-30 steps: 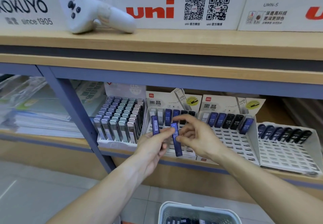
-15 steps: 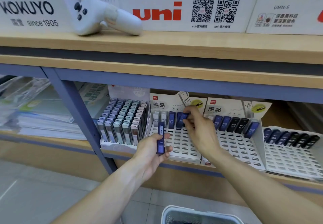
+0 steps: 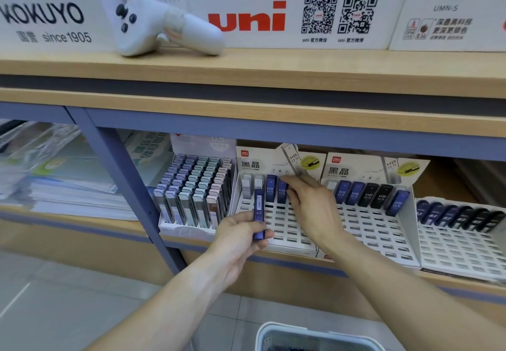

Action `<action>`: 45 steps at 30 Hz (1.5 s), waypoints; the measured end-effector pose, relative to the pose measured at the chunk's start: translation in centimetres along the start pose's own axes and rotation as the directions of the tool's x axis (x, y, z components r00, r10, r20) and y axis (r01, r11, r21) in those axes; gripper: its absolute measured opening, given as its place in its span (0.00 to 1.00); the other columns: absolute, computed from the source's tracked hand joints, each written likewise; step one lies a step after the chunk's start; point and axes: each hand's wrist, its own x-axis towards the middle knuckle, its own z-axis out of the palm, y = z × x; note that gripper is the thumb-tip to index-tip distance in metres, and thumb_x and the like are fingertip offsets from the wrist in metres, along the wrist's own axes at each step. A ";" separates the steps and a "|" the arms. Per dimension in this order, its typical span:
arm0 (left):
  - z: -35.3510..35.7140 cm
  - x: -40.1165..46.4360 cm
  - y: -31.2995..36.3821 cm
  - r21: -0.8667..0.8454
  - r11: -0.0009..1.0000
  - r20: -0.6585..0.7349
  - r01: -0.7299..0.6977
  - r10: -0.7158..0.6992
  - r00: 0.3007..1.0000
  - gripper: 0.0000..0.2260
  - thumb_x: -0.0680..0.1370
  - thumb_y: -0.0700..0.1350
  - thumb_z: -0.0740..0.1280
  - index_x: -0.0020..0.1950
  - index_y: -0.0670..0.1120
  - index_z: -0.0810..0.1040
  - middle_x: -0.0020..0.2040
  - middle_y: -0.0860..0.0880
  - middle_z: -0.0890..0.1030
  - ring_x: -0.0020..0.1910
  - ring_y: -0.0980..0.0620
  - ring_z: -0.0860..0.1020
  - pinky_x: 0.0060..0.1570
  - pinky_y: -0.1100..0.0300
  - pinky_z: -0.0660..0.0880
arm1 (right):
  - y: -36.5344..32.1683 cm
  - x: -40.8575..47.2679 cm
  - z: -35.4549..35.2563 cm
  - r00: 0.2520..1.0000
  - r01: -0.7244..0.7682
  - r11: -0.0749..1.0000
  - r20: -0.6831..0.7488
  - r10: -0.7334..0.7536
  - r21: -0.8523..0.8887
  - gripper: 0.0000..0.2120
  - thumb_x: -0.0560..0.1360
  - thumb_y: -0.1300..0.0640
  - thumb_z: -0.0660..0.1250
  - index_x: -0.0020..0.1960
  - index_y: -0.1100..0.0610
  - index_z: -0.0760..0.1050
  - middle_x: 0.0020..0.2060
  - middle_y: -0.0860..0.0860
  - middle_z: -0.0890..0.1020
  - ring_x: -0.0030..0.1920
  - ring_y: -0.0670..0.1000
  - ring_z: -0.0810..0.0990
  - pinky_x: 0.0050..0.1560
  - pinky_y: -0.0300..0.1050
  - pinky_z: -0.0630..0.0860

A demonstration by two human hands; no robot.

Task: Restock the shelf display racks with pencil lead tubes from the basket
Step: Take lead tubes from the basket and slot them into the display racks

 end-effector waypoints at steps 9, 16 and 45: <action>0.0 0.2 -0.1 -0.033 0.995 -0.063 -0.099 0.097 0.993 0.11 0.75 0.29 0.72 0.55 0.38 0.80 0.41 0.41 0.87 0.35 0.52 0.83 0.36 0.62 0.76 | -1.8 0.6 -2.3 0.943 -0.329 0.777 0.237 0.235 0.536 0.05 0.78 0.58 0.71 0.52 0.50 0.84 0.44 0.41 0.85 0.45 0.38 0.81 0.46 0.29 0.75; -0.2 -0.1 0.4 -0.288 0.954 -0.050 -0.089 0.078 0.996 0.09 0.74 0.29 0.72 0.53 0.36 0.80 0.50 0.37 0.85 0.43 0.48 0.85 0.45 0.61 0.84 | -1.2 -0.9 -3.3 0.898 -0.416 0.696 0.387 0.212 0.585 0.08 0.74 0.62 0.76 0.48 0.49 0.85 0.42 0.45 0.86 0.44 0.44 0.84 0.51 0.43 0.83; 0.2 1.5 -0.9 0.277 0.912 0.012 -0.303 0.312 0.950 0.21 0.78 0.31 0.70 0.68 0.47 0.78 0.60 0.50 0.82 0.57 0.60 0.80 0.44 0.74 0.75 | -1.3 -0.2 -2.3 0.932 -0.300 0.722 0.031 0.360 0.624 0.11 0.75 0.65 0.73 0.50 0.51 0.78 0.41 0.42 0.83 0.43 0.43 0.82 0.46 0.40 0.81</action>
